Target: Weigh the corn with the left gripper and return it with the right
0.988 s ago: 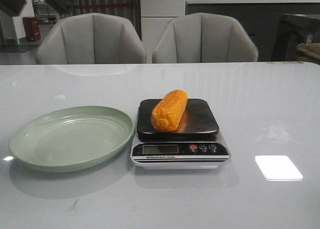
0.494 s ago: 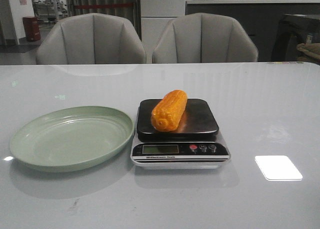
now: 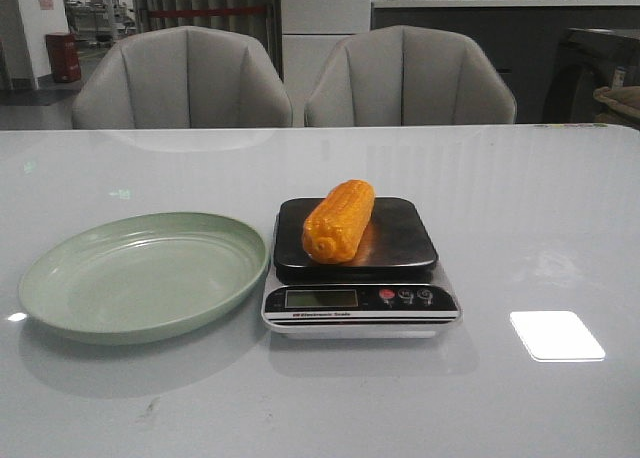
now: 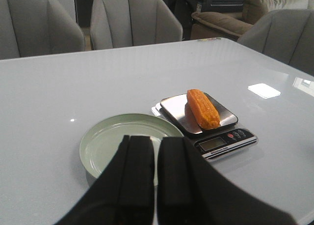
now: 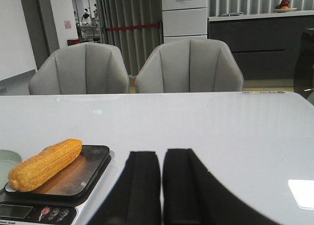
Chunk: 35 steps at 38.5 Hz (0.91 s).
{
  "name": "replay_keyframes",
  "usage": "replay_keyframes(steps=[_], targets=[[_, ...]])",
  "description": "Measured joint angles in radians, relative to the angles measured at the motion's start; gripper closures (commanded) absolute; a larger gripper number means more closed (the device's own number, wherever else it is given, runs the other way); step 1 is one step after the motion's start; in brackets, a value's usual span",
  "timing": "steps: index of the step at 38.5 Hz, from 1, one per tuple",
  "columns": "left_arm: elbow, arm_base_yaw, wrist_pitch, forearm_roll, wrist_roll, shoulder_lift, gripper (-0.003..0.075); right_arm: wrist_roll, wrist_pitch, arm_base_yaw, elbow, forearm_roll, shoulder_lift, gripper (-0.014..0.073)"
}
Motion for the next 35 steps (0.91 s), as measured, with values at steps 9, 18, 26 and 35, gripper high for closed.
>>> replay_keyframes(steps=[9,18,26,35], targets=[[0.024,0.0,-0.014,0.002,0.0,-0.002,0.0598,0.0,-0.069,0.0,0.004,0.0,0.0,0.04],[0.024,0.0,-0.031,0.002,0.002,-0.002,0.0598,0.0,0.022,0.0,-0.171,0.0,0.091,0.04],[0.024,0.0,-0.033,0.002,0.002,-0.002,0.0598,0.0,0.236,0.0,-0.332,0.0,0.288,0.04],[0.026,0.0,-0.037,0.002,0.002,-0.002,0.0598,0.0,0.256,0.0,-0.343,0.0,0.362,0.0252]])
